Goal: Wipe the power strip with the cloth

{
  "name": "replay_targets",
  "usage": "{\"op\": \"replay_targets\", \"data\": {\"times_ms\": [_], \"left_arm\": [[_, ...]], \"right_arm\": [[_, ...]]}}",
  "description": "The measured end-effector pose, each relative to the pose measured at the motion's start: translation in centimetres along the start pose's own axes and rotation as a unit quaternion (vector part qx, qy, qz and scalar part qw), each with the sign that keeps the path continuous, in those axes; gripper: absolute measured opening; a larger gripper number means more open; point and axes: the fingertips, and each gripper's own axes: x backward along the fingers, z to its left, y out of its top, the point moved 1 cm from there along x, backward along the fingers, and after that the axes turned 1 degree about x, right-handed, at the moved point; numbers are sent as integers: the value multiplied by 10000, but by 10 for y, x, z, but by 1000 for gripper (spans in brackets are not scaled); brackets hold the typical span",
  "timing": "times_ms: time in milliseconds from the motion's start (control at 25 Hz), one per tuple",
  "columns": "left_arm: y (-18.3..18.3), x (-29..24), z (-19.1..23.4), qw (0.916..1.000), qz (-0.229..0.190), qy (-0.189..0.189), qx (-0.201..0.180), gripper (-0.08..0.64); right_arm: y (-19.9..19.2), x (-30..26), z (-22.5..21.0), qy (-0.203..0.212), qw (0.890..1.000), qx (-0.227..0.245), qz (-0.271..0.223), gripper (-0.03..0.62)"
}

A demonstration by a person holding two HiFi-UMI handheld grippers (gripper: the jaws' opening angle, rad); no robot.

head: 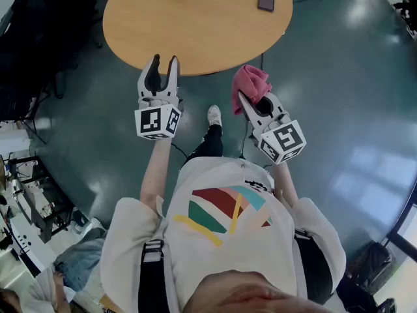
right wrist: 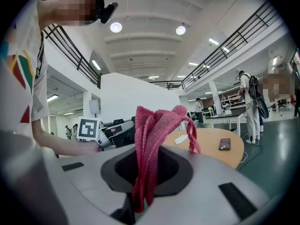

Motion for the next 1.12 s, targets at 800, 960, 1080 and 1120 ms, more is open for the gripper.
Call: {"op": "replay_targets", "data": {"times_ms": [800, 960, 1080, 1120], "left_arm": [[-70, -247, 79, 9907, 781, 177, 1104, 209], [-67, -280, 56, 9923, 814, 296, 891, 208], [-69, -302, 47, 9924, 902, 347, 756, 207], [-69, -311, 46, 9927, 912, 343, 705, 207]], "right_arm": [[55, -200, -186, 403, 9989, 43, 217, 40], [62, -193, -237, 537, 9975, -450, 22, 40], [68, -193, -275, 680, 9960, -580, 39, 40], [69, -199, -287, 711, 9960, -541, 72, 40]]}}
